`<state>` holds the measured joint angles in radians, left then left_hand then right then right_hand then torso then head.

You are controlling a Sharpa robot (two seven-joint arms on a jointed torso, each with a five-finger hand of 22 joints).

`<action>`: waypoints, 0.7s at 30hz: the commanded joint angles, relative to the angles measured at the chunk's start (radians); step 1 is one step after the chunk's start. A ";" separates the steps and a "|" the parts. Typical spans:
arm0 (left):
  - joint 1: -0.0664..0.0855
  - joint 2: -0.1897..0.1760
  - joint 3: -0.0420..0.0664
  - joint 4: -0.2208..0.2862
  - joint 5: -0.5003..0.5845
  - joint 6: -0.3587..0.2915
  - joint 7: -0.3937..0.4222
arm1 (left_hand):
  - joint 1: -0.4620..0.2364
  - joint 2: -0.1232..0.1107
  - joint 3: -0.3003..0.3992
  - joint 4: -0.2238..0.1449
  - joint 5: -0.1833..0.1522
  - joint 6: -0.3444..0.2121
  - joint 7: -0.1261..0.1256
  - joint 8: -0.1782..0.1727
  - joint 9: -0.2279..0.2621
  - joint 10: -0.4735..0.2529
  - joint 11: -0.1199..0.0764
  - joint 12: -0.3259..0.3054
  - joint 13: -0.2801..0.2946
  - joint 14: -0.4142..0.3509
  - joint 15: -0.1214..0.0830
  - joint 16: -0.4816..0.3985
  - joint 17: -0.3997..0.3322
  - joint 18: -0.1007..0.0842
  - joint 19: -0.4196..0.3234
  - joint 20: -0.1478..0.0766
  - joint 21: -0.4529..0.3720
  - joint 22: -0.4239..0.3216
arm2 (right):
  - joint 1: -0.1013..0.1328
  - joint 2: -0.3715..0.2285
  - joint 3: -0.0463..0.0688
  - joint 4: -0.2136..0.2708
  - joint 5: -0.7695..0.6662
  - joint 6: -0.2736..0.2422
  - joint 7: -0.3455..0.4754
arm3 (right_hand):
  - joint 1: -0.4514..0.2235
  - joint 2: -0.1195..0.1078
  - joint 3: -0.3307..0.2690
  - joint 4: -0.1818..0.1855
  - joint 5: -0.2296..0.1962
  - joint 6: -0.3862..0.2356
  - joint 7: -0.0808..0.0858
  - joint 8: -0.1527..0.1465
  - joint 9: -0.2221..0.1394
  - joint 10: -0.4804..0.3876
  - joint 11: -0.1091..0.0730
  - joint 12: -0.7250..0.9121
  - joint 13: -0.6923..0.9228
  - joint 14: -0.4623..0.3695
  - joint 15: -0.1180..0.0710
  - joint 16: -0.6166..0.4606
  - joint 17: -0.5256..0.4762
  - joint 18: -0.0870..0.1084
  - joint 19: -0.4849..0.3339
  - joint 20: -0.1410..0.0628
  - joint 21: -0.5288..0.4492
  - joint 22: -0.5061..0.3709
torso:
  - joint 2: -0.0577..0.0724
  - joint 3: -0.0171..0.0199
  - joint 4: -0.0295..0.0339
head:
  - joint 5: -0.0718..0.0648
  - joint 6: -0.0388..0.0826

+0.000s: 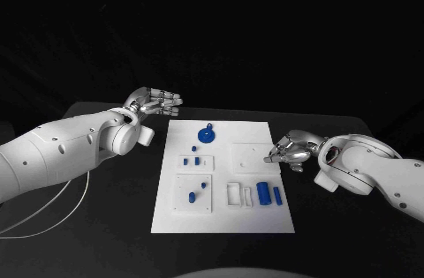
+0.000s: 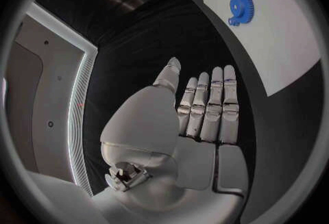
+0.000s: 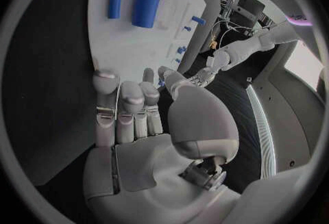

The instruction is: Assemble the parts on the task board

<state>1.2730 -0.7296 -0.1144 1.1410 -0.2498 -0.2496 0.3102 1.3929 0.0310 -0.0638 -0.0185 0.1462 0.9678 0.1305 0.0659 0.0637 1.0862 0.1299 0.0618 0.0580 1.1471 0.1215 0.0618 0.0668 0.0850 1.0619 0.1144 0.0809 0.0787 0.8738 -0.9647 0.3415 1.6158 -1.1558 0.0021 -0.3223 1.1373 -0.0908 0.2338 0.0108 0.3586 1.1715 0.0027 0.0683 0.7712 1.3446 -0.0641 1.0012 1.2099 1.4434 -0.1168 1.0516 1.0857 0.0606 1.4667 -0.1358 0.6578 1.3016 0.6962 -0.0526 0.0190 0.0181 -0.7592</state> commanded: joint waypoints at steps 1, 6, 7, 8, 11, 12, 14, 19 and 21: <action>-0.001 -0.001 0.001 0.003 0.051 -0.005 0.033 | -0.008 0.001 -0.006 -0.004 0.002 0.010 -0.005 0.001 0.000 0.004 -0.006 -0.002 0.001 0.002 0.003 0.001 0.001 -0.012 0.007 -0.001 0.005 0.001 | 0.001 -0.015 0.000 0.018 0.035 0.075 -0.100 | -0.001 0.004 0.001 0.006 -0.046 -0.005 0.003 -0.004 0.016 0.011 0.000 -0.001 0.011 0.008 0.002 0.008 0.011 0.002 0.043 0.000 0.010 0.008 | -0.001 -0.0019 0.0022 | -0.013 -0.009; -0.001 -0.006 0.001 0.000 0.056 0.005 0.046 | -0.033 -0.008 -0.021 0.006 -0.066 0.014 -0.004 -0.001 -0.001 0.009 -0.008 -0.002 0.001 -0.011 0.008 0.001 0.000 -0.011 0.004 0.002 0.002 0.000 | 0.002 -0.038 0.000 0.051 -0.004 0.113 -0.120 | 0.023 -0.005 0.001 -0.014 -0.067 0.014 -0.002 -0.005 0.002 0.028 -0.003 0.015 0.044 0.011 0.000 0.014 0.031 0.002 0.048 -0.001 0.035 0.028 | -0.002 -0.0013 0.0011 | -0.023 -0.014; -0.001 -0.006 0.001 -0.001 0.056 0.010 0.048 | -0.039 -0.012 -0.026 0.008 -0.083 0.010 -0.004 -0.001 -0.001 0.005 -0.007 -0.002 0.001 -0.014 0.009 0.000 0.000 -0.011 0.003 0.004 0.002 -0.001 | 0.002 -0.040 0.000 0.057 -0.008 0.120 -0.128 | 0.022 -0.005 -0.003 -0.008 -0.065 0.015 -0.002 -0.004 0.000 0.030 -0.003 0.016 0.049 0.012 0.000 0.015 0.035 0.002 0.048 -0.002 0.038 0.033 | -0.003 -0.0016 0.0012 | -0.024 -0.014; -0.001 -0.007 0.001 -0.002 0.055 0.015 0.051 | -0.049 -0.022 -0.034 0.012 -0.092 0.002 -0.003 -0.003 -0.002 0.002 -0.007 -0.003 0.001 -0.014 0.010 0.000 0.000 -0.011 0.002 0.004 0.001 -0.001 | 0.002 -0.041 0.000 0.062 -0.011 0.126 -0.136 | 0.016 -0.006 -0.007 -0.001 -0.067 0.015 -0.002 -0.004 0.000 0.032 -0.003 0.017 0.054 0.013 0.000 0.017 0.038 0.002 0.049 -0.002 0.044 0.036 | -0.003 -0.0015 0.0009 | -0.024 -0.014; -0.001 -0.007 0.001 -0.002 0.051 0.028 0.057 | -0.057 -0.027 -0.040 0.014 -0.092 -0.016 -0.005 -0.002 -0.002 0.006 -0.008 -0.003 0.001 -0.009 0.008 0.001 0.000 -0.010 0.003 0.004 0.001 -0.001 | 0.002 -0.042 -0.001 0.076 -0.004 0.121 -0.167 | 0.009 -0.008 -0.017 0.033 -0.059 0.011 0.000 -0.004 -0.001 0.036 -0.002 0.020 0.067 0.014 0.001 0.020 0.047 0.001 0.050 -0.001 0.054 0.046 | -0.002 -0.0020 0.0009 | -0.024 -0.016; -0.001 -0.008 0.001 -0.001 0.050 0.033 0.058 | -0.061 -0.029 -0.042 0.015 -0.092 -0.018 -0.004 -0.001 -0.002 0.006 -0.007 -0.003 0.001 -0.007 0.008 0.001 0.000 -0.010 0.004 0.004 0.002 -0.001 | 0.002 -0.041 -0.002 0.080 0.006 0.115 -0.186 | 0.012 -0.006 -0.016 0.039 -0.056 0.007 0.002 -0.005 -0.005 0.039 -0.001 0.027 0.074 0.015 0.001 0.022 0.050 0.001 0.050 -0.001 0.059 0.050 | -0.002 -0.0021 0.0008 | -0.023 -0.017; -0.001 -0.009 0.001 0.003 0.048 0.041 0.062 | -0.065 -0.031 -0.041 0.013 -0.092 -0.014 -0.004 0.000 -0.001 0.006 -0.006 -0.003 0.001 -0.006 0.008 0.001 0.000 -0.010 0.004 0.004 0.001 -0.001 | 0.002 -0.040 -0.004 0.089 0.032 0.102 -0.231 | 0.009 0.003 -0.019 0.038 -0.025 -0.001 0.004 -0.006 -0.028 0.049 0.001 0.059 0.100 0.017 0.003 0.026 0.055 -0.001 0.053 0.000 0.077 0.059 | -0.002 -0.0028 0.0004 | -0.022 -0.018; -0.001 -0.011 0.001 0.018 0.058 0.039 0.082 | -0.060 -0.012 -0.030 0.005 -0.075 0.029 0.009 0.001 0.000 0.021 -0.001 -0.003 0.001 0.010 0.002 0.001 0.000 -0.007 0.018 -0.001 0.008 0.001 | 0.002 -0.039 -0.015 0.111 0.087 0.114 -0.336 | -0.031 0.007 -0.048 0.048 -0.002 -0.019 0.018 -0.006 -0.109 0.049 0.009 0.055 0.116 0.017 0.008 0.026 0.058 0.003 0.052 0.005 0.078 0.068 | -0.001 -0.0047 0.0018 | -0.023 -0.023; -0.001 -0.011 0.001 0.021 0.063 0.041 0.085 | -0.063 -0.012 -0.032 0.004 -0.075 0.026 0.007 -0.001 -0.001 0.017 0.001 -0.003 0.001 0.009 0.003 0.000 0.000 -0.007 0.018 -0.001 0.007 0.000 | 0.002 -0.037 -0.019 0.121 0.099 0.129 -0.369 | -0.043 0.007 -0.075 0.060 -0.001 -0.023 0.023 -0.006 -0.139 0.049 0.012 0.050 0.119 0.017 0.011 0.025 0.059 0.005 0.052 0.008 0.075 0.070 | -0.001 -0.0038 0.0017 | -0.022 -0.026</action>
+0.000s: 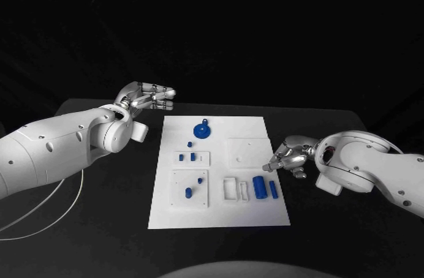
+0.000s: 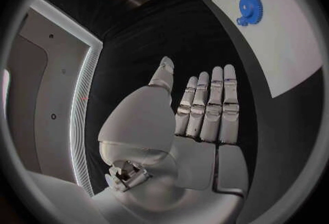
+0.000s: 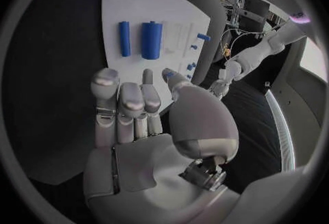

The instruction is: Assemble the parts on the task board

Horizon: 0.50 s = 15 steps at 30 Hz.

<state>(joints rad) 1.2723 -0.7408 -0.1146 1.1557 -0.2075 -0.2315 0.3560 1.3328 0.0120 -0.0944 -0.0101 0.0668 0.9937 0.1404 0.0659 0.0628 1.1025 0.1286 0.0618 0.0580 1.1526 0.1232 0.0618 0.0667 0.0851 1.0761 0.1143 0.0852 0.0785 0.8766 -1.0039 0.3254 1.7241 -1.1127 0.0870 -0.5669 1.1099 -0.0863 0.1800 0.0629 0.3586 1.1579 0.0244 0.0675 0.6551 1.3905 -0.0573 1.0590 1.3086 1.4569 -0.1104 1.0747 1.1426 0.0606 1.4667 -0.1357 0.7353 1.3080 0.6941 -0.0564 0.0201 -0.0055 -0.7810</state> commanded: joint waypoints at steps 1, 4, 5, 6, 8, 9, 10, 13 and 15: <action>0.000 0.000 0.001 0.007 0.022 0.024 0.039 | -0.004 0.008 -0.002 -0.004 0.004 -0.002 -0.004 -0.001 0.000 0.000 0.002 -0.003 0.001 0.002 0.001 0.000 0.000 -0.008 0.004 -0.001 0.003 0.000 | 0.000 0.004 -0.004 0.017 0.058 0.053 -0.138 | -0.026 0.004 -0.038 0.016 0.003 -0.013 0.003 -0.004 -0.031 0.002 0.007 -0.010 0.021 0.004 0.005 0.001 0.002 0.005 0.053 0.008 -0.003 0.065 | 0.001 0.0003 0.0004 | 0.003 -0.005; -0.001 -0.001 0.001 0.009 0.025 0.028 0.038 | -0.007 0.007 -0.003 -0.004 0.003 -0.002 -0.004 0.000 0.001 -0.001 0.002 -0.003 0.001 0.002 0.002 0.001 0.000 -0.007 0.004 0.000 0.003 0.000 | 0.000 0.005 -0.008 0.029 0.048 0.090 -0.164 | -0.039 0.011 -0.101 0.039 0.012 -0.012 0.006 -0.004 -0.047 0.003 0.009 -0.015 0.026 0.004 0.007 0.001 0.004 0.005 0.053 0.010 -0.005 0.068 | 0.001 0.0003 0.0002 | 0.005 -0.007; -0.001 -0.001 0.001 0.009 0.026 0.029 0.038 | -0.009 0.007 -0.004 -0.003 0.003 -0.002 -0.004 0.000 0.001 -0.002 0.002 -0.003 0.001 0.002 0.002 0.001 0.000 -0.007 0.004 0.000 0.003 0.000 | 0.000 0.005 -0.009 0.031 0.045 0.097 -0.168 | -0.036 0.018 -0.122 0.043 0.011 -0.013 0.007 -0.004 -0.050 0.003 0.010 -0.017 0.027 0.005 0.008 0.002 0.005 0.005 0.054 0.010 -0.005 0.069 | 0.001 0.0002 0.0002 | 0.005 -0.007; -0.001 -0.001 0.001 0.010 0.026 0.031 0.037 | -0.011 0.007 -0.005 -0.002 0.002 -0.002 -0.003 0.000 0.001 -0.002 0.002 -0.003 0.001 0.001 0.002 0.001 0.000 -0.007 0.004 0.000 0.003 0.000 | 0.000 0.006 -0.012 0.034 0.040 0.109 -0.173 | -0.040 0.031 -0.158 0.044 0.014 -0.012 0.008 -0.004 -0.051 0.004 0.009 -0.019 0.028 0.004 0.008 0.002 0.006 0.003 0.054 0.011 0.002 0.073 | 0.001 0.0001 0.0007 | 0.004 -0.008; -0.001 -0.001 0.001 0.012 0.027 0.034 0.036 | -0.014 0.007 -0.005 -0.001 0.002 -0.002 -0.003 0.000 0.001 -0.003 0.003 -0.003 0.001 0.001 0.002 0.001 0.000 -0.007 0.004 0.000 0.002 0.000 | 0.000 0.007 -0.015 0.038 0.033 0.122 -0.179 | -0.043 0.054 -0.222 0.038 0.029 -0.013 0.009 -0.003 -0.051 0.004 0.011 -0.021 0.030 0.004 0.008 0.002 0.006 0.003 0.054 0.011 0.001 0.075 | 0.001 0.0002 0.0005 | 0.003 -0.010; -0.001 -0.001 0.001 0.012 0.027 0.035 0.035 | -0.014 0.007 -0.005 -0.001 0.002 -0.002 -0.003 0.000 0.001 -0.003 0.003 -0.003 0.001 0.001 0.002 0.001 0.000 -0.007 0.004 0.000 0.002 0.000 | 0.000 0.008 -0.017 0.041 0.029 0.127 -0.181 | -0.038 0.067 -0.254 0.030 0.035 -0.013 0.008 -0.003 -0.051 0.005 0.011 -0.021 0.031 0.005 0.008 0.001 0.007 0.003 0.054 0.011 0.002 0.077 | 0.002 0.0008 -0.0005 | 0.004 -0.011; -0.001 -0.001 0.001 0.013 0.027 0.036 0.035 | -0.016 0.006 -0.005 0.000 0.002 -0.002 -0.003 0.000 0.001 -0.003 0.003 -0.003 0.001 0.000 0.002 0.001 0.000 -0.007 0.003 0.000 0.002 -0.001 | 0.000 0.009 -0.020 0.044 0.025 0.130 -0.183 | -0.035 0.077 -0.279 0.025 0.038 -0.014 0.008 -0.004 -0.051 0.005 0.010 -0.021 0.032 0.005 0.008 0.002 0.007 0.003 0.055 0.011 0.002 0.078 | 0.002 0.0008 -0.0008 | 0.005 -0.012; -0.001 0.000 0.001 0.013 0.028 0.038 0.033 | -0.018 0.005 -0.006 0.001 0.001 -0.003 -0.003 0.000 0.001 -0.005 0.004 -0.003 0.001 -0.001 0.003 0.001 0.000 -0.007 0.003 0.001 0.002 -0.001 | 0.000 0.013 -0.028 0.051 0.013 0.136 -0.186 | -0.033 0.090 -0.316 0.023 0.033 -0.014 0.008 -0.004 -0.049 0.007 0.010 -0.021 0.035 0.005 0.008 0.003 0.009 0.002 0.055 0.011 0.002 0.080 | 0.002 0.0011 -0.0004 | 0.005 -0.014; -0.001 0.001 0.001 0.013 0.028 0.040 0.032 | -0.020 0.005 -0.006 0.002 0.001 -0.003 -0.002 0.000 0.001 -0.006 0.004 -0.003 0.001 0.000 0.003 0.001 0.001 -0.007 0.003 0.001 0.002 -0.001 | 0.000 0.017 -0.033 0.055 0.005 0.135 -0.187 | -0.034 0.089 -0.329 0.026 0.032 -0.015 0.008 -0.003 -0.044 0.007 0.010 -0.021 0.036 0.005 0.008 0.004 0.010 0.002 0.055 0.011 0.004 0.081 | 0.002 0.0007 -0.0005 | 0.005 -0.016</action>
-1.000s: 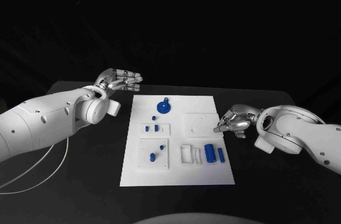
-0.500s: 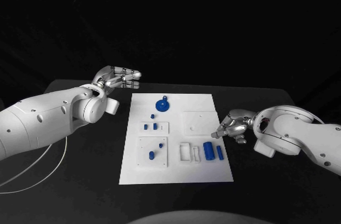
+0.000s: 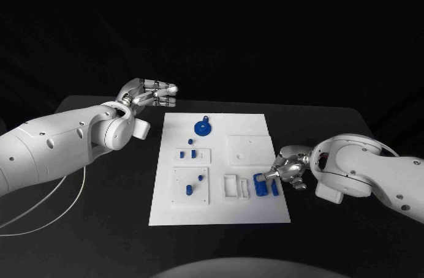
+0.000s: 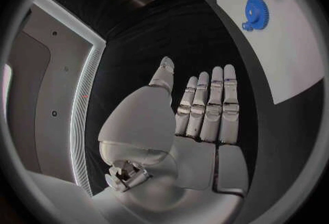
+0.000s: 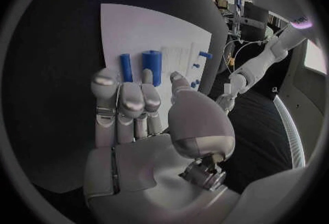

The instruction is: Assemble the parts on the task board

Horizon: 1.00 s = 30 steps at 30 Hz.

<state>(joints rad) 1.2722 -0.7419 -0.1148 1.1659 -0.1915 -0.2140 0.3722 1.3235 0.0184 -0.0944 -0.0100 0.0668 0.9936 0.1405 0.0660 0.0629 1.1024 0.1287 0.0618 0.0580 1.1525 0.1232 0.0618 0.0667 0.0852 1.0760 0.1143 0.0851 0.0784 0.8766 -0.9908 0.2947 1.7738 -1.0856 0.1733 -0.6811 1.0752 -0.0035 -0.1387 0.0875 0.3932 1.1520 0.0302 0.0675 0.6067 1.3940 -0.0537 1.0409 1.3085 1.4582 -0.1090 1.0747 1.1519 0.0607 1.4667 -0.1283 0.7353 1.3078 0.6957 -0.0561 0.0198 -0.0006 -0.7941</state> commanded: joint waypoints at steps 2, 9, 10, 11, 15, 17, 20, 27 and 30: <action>0.000 0.003 0.001 0.003 0.012 0.025 0.014 | -0.012 -0.002 -0.006 0.004 0.001 -0.003 -0.002 0.000 0.001 -0.006 0.004 -0.003 0.001 0.000 0.003 0.001 0.001 -0.007 0.003 0.001 0.002 -0.001 | 0.000 0.008 -0.006 0.007 -0.030 0.045 -0.073 | 0.000 0.005 -0.023 0.004 0.003 -0.011 0.003 -0.003 0.012 0.003 0.007 -0.004 0.037 0.004 0.006 0.004 0.001 0.003 0.055 0.004 0.002 0.081 | 0.000 0.0009 -0.0003 | 0.001 -0.003; 0.000 0.003 0.001 0.006 0.012 0.034 0.007 | -0.017 -0.005 -0.005 0.009 -0.002 -0.006 -0.003 0.000 0.000 -0.009 0.005 -0.003 0.001 -0.001 0.003 0.001 0.001 -0.007 0.002 0.001 0.001 -0.001 | 0.000 0.018 -0.022 0.012 -0.089 0.031 -0.075 | 0.016 0.010 -0.090 0.010 0.043 -0.043 0.001 -0.003 0.192 -0.008 0.008 -0.019 0.031 0.004 0.007 -0.004 0.000 0.009 0.055 0.005 -0.005 0.080 | 0.001 0.0004 0.0014 | 0.003 -0.007; 0.000 0.003 0.001 0.006 0.012 0.034 0.007 | -0.017 -0.005 -0.005 0.009 -0.002 -0.006 -0.003 0.000 0.000 -0.009 0.005 -0.003 0.001 -0.001 0.003 0.001 0.001 -0.007 0.002 0.001 0.001 -0.001 | 0.000 0.018 -0.023 0.012 -0.094 0.029 -0.075 | 0.016 0.008 -0.089 0.012 0.043 -0.045 0.001 -0.004 0.203 -0.008 0.007 -0.019 0.030 0.003 0.006 -0.005 0.000 0.009 0.055 0.005 -0.007 0.080 | 0.001 0.0004 0.0014 | 0.003 -0.007; 0.000 0.003 0.001 0.006 0.012 0.035 0.006 | -0.017 -0.005 -0.005 0.009 -0.002 -0.006 -0.003 0.000 0.000 -0.009 0.005 -0.003 0.001 -0.001 0.003 0.001 0.001 -0.007 0.002 0.001 0.001 -0.001 | 0.000 0.019 -0.024 0.012 -0.098 0.028 -0.075 | 0.016 0.006 -0.087 0.015 0.043 -0.046 0.001 -0.003 0.213 -0.008 0.008 -0.019 0.030 0.004 0.006 -0.004 0.000 0.009 0.055 0.005 -0.007 0.080 | 0.001 0.0006 0.0007 | 0.004 -0.007; 0.000 0.003 0.001 0.006 0.012 0.039 0.003 | -0.018 -0.006 -0.004 0.011 -0.002 -0.006 -0.003 0.000 0.001 -0.011 0.006 -0.003 0.001 -0.002 0.003 0.001 0.001 -0.007 0.002 0.001 0.001 -0.001 | 0.000 0.025 -0.030 0.011 -0.114 0.022 -0.075 | 0.017 0.000 -0.081 0.026 0.040 -0.046 -0.001 -0.003 0.240 -0.008 0.007 -0.018 0.031 0.004 0.006 -0.005 0.000 0.010 0.055 0.005 -0.007 0.080 | 0.001 0.0010 0.0004 | 0.005 -0.008; 0.000 0.003 0.001 0.007 0.012 0.045 0.001 | -0.022 -0.008 -0.004 0.015 -0.003 -0.006 -0.002 0.000 0.001 -0.014 0.006 -0.003 0.001 -0.002 0.004 0.001 0.001 -0.007 0.001 0.002 0.001 -0.001 | 0.000 0.028 -0.033 0.011 -0.115 0.020 -0.075 | 0.017 0.000 -0.079 0.027 0.038 -0.047 -0.001 -0.003 0.244 -0.009 0.007 -0.019 0.030 0.004 0.006 -0.006 0.000 0.009 0.055 0.005 -0.007 0.080 | 0.001 0.0013 0.0008 | 0.006 -0.008; 0.000 0.002 0.001 0.008 0.012 0.050 -0.002 | -0.023 -0.008 -0.003 0.017 -0.004 -0.006 -0.002 0.000 0.001 -0.015 0.007 -0.003 0.001 -0.003 0.004 0.001 0.001 -0.007 0.001 0.002 0.001 -0.001 | 0.000 0.037 -0.037 0.009 -0.118 0.015 -0.075 | 0.015 -0.001 -0.080 0.029 0.024 -0.048 0.000 -0.003 0.246 -0.010 0.007 -0.021 0.029 0.003 0.006 -0.008 -0.001 0.010 0.054 0.005 -0.009 0.079 | 0.001 0.0015 0.0010 | 0.008 -0.009; 0.000 0.001 0.001 0.009 0.012 0.058 -0.009 | -0.025 -0.010 -0.001 0.022 -0.005 -0.006 0.000 0.000 0.001 -0.018 0.009 -0.003 0.001 -0.003 0.004 0.001 0.001 -0.007 0.000 0.002 0.000 -0.001 | 0.000 0.060 -0.044 0.003 -0.118 -0.029 -0.074 | 0.009 -0.028 -0.051 0.080 0.002 -0.049 -0.001 -0.003 0.262 -0.010 0.007 -0.019 0.028 0.004 0.006 -0.008 0.000 0.010 0.055 0.005 -0.008 0.080 | 0.001 0.0011 0.0013 | 0.012 -0.013; 0.000 0.001 0.001 0.009 0.012 0.060 -0.011 | -0.025 -0.011 0.001 0.025 -0.005 -0.006 0.000 0.000 0.001 -0.019 0.010 -0.003 0.001 -0.004 0.005 0.001 0.001 -0.006 0.000 0.003 0.000 -0.001 | 0.000 0.068 -0.044 0.000 -0.115 -0.038 -0.074 | 0.007 -0.043 -0.035 0.112 -0.022 -0.049 -0.001 -0.003 0.268 -0.010 0.007 -0.019 0.028 0.004 0.006 -0.008 0.000 0.010 0.055 0.005 -0.005 0.081 | 0.001 0.0000 0.0014 | 0.012 -0.013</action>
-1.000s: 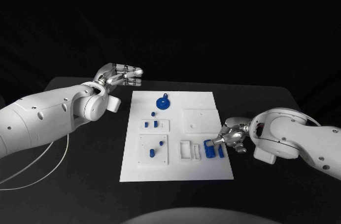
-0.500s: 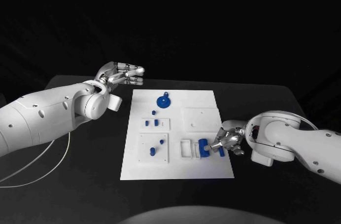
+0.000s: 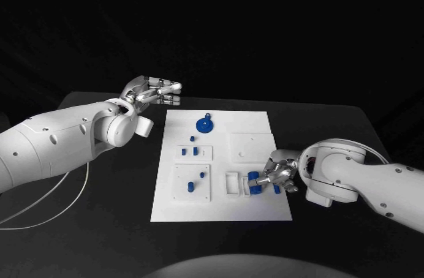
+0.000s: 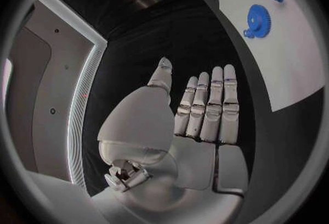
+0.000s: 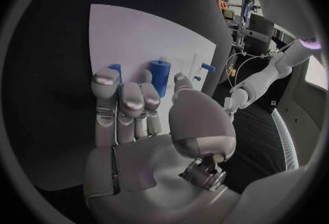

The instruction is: Assemble the parts on the task board

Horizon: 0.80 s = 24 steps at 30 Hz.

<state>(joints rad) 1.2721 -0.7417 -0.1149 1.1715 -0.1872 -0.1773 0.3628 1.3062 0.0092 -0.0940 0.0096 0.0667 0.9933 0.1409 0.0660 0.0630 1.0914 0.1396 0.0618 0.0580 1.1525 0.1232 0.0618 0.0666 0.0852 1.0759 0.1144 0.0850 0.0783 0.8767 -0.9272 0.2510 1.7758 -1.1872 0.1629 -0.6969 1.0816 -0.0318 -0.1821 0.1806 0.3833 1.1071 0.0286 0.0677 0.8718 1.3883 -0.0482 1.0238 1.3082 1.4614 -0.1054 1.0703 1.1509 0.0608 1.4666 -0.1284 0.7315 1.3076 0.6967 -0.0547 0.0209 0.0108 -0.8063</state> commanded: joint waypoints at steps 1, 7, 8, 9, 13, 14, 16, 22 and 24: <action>0.000 0.001 0.001 0.003 0.007 0.024 -0.003 | -0.009 -0.003 0.001 0.007 -0.005 -0.005 0.000 0.000 0.001 -0.009 0.000 -0.003 0.001 -0.004 0.005 0.001 0.001 -0.006 0.000 0.003 0.000 -0.001 | 0.000 0.008 -0.001 -0.005 -0.013 -0.028 -0.058 | -0.001 -0.017 0.008 0.021 -0.017 -0.005 0.000 -0.004 0.003 -0.005 0.001 -0.003 0.028 0.000 0.003 -0.005 0.000 0.010 0.055 0.005 -0.002 0.081 | 0.000 -0.0014 0.0002 | 0.001 -0.001; 0.000 0.003 0.001 0.003 0.005 0.029 -0.007 | -0.011 -0.003 0.002 0.012 -0.006 -0.006 0.001 0.000 0.001 -0.011 0.002 -0.003 0.001 -0.004 0.005 0.001 0.001 -0.006 0.000 0.003 0.000 -0.001 | 0.000 0.023 -0.011 -0.021 -0.024 -0.026 -0.059 | 0.004 -0.019 0.014 0.030 -0.016 -0.006 0.001 -0.004 0.006 -0.006 0.002 -0.004 0.027 0.000 0.003 -0.005 0.000 0.011 0.055 0.005 -0.002 0.081 | -0.001 -0.0011 -0.0001 | 0.004 -0.001; 0.000 0.003 0.001 0.003 0.005 0.030 -0.008 | -0.012 -0.004 0.002 0.013 -0.006 -0.006 0.002 0.000 0.001 -0.011 0.002 -0.003 0.001 -0.004 0.005 0.001 0.001 -0.006 0.000 0.003 0.000 -0.001 | 0.000 0.025 -0.014 -0.024 -0.026 -0.026 -0.059 | 0.004 -0.016 0.013 0.029 -0.016 -0.006 0.001 -0.004 0.006 -0.006 0.002 -0.004 0.027 0.000 0.003 -0.006 0.000 0.010 0.055 0.005 -0.002 0.081 | -0.001 -0.0011 0.0001 | 0.004 -0.001; 0.000 0.003 0.001 0.004 0.005 0.031 -0.008 | -0.012 -0.004 0.003 0.014 -0.006 -0.007 0.002 0.000 0.000 -0.011 0.003 -0.003 0.001 -0.004 0.006 0.001 0.001 -0.006 0.000 0.003 0.000 -0.001 | 0.000 0.027 -0.017 -0.027 -0.027 -0.026 -0.059 | 0.004 -0.008 0.007 0.024 -0.012 -0.006 0.001 -0.004 0.006 -0.006 0.002 -0.003 0.027 0.000 0.003 -0.007 -0.001 0.010 0.055 0.005 -0.003 0.081 | -0.001 -0.0009 0.0002 | 0.004 -0.002; 0.000 0.003 0.001 0.004 0.004 0.032 -0.009 | -0.012 -0.004 0.003 0.014 -0.006 -0.007 0.002 0.000 0.000 -0.011 0.003 -0.003 0.001 -0.004 0.006 0.001 0.001 -0.006 0.000 0.003 0.000 -0.001 | 0.000 0.033 -0.028 -0.038 -0.027 -0.022 -0.060 | 0.011 0.030 -0.020 -0.014 0.027 -0.007 0.001 -0.004 0.005 -0.006 0.002 -0.003 0.026 0.000 0.002 -0.007 -0.001 0.009 0.055 0.005 -0.002 0.082 | 0.000 -0.0010 -0.0007 | 0.004 -0.002; 0.000 0.003 0.001 0.004 0.004 0.032 -0.009 | -0.011 -0.005 0.004 0.014 -0.005 -0.006 0.002 0.000 0.001 -0.012 0.003 -0.003 0.001 -0.004 0.006 0.001 0.001 -0.006 -0.001 0.004 0.000 -0.001 | 0.000 0.034 -0.030 -0.039 -0.027 -0.021 -0.060 | 0.014 0.041 -0.022 -0.021 0.039 -0.007 0.001 -0.004 0.004 -0.006 0.001 -0.003 0.026 0.000 0.002 -0.006 0.000 0.009 0.055 0.005 -0.002 0.082 | 0.000 -0.0013 -0.0007 | 0.004 -0.002; 0.000 0.003 0.001 0.004 0.003 0.033 -0.010 | -0.011 -0.005 0.004 0.014 -0.005 -0.006 0.002 0.000 0.001 -0.012 0.003 -0.003 0.001 -0.004 0.006 0.001 0.001 -0.006 -0.001 0.004 0.000 -0.001 | 0.000 0.036 -0.035 -0.046 -0.025 -0.020 -0.060 | 0.025 0.062 -0.034 -0.046 0.107 -0.008 0.000 -0.004 0.000 -0.007 0.001 -0.004 0.026 0.000 0.003 -0.007 -0.001 0.009 0.055 0.005 -0.001 0.082 | 0.000 -0.0010 -0.0009 | 0.005 -0.002; 0.000 0.002 0.001 0.004 0.003 0.036 -0.015 | -0.012 -0.005 0.005 0.016 -0.005 -0.008 0.006 0.000 0.001 -0.014 0.006 -0.003 0.001 -0.004 0.006 0.001 0.001 -0.005 0.000 0.004 0.000 -0.001 | 0.000 0.040 -0.048 -0.060 -0.019 -0.020 -0.061 | 0.050 0.090 -0.049 -0.113 0.188 -0.008 -0.002 -0.004 -0.020 -0.010 -0.001 -0.007 0.026 0.000 0.001 -0.009 -0.001 0.007 0.055 0.003 -0.005 0.081 | -0.001 -0.0004 -0.0012 | 0.008 -0.003; 0.000 0.001 0.001 0.004 0.002 0.036 -0.016 | -0.012 -0.005 0.005 0.016 -0.005 -0.008 0.006 0.000 0.001 -0.014 0.006 -0.003 0.001 -0.004 0.006 0.001 0.001 -0.005 0.000 0.004 0.000 -0.001 | 0.000 0.040 -0.050 -0.062 -0.018 -0.023 -0.061 | 0.051 0.094 -0.044 -0.122 0.196 -0.008 -0.002 -0.004 -0.024 -0.010 -0.001 -0.007 0.025 0.000 0.001 -0.010 -0.002 0.006 0.055 0.003 -0.005 0.082 | 0.000 -0.0002 -0.0011 | 0.008 -0.003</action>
<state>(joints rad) 1.2721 -0.7414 -0.1150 1.1728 -0.1874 -0.1589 0.3460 1.3024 0.0053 -0.0904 0.0191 0.0667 0.9896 0.1445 0.0659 0.0631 1.0844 0.1466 0.0618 0.0580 1.1524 0.1232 0.0618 0.0665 0.0851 1.0759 0.1144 0.0849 0.0782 0.8868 -0.8876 0.2109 1.7263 -1.1972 0.1301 -0.6869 1.1242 0.0429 -0.2268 0.0655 0.5748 1.1043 0.0283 0.0705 0.8608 1.3813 -0.0482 1.0200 1.3080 1.4613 -0.1052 1.0653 1.1499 0.0607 1.4666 -0.1284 0.7316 1.3075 0.6960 -0.0554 0.0198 0.0183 -0.8093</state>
